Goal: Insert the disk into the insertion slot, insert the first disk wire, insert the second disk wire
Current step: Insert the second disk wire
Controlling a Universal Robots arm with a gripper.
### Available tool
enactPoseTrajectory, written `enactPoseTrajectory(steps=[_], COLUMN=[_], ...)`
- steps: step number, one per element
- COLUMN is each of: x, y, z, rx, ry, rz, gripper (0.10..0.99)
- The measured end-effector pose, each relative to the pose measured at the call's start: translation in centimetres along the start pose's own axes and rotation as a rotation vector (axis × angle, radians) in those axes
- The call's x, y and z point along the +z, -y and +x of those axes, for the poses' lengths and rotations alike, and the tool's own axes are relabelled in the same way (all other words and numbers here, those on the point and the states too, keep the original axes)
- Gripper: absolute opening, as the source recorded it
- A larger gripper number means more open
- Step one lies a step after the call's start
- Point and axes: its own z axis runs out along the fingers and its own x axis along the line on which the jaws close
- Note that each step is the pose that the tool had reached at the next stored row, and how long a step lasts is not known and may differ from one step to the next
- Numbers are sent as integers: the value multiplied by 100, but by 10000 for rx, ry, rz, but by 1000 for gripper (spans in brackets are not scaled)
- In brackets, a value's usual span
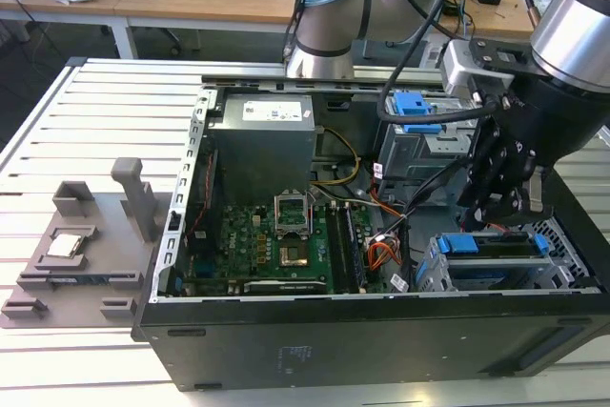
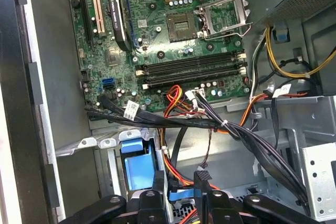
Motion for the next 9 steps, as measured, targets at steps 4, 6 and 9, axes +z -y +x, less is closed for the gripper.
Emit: enactPoseTrajectory(steps=[4,6,9], x=[34,36,36], y=[2,2,2], z=[-6,-7,-8], rx=[8,9,10], ry=[-155,-191,-194], rz=[27,33,34], gripper=[361,361,361])
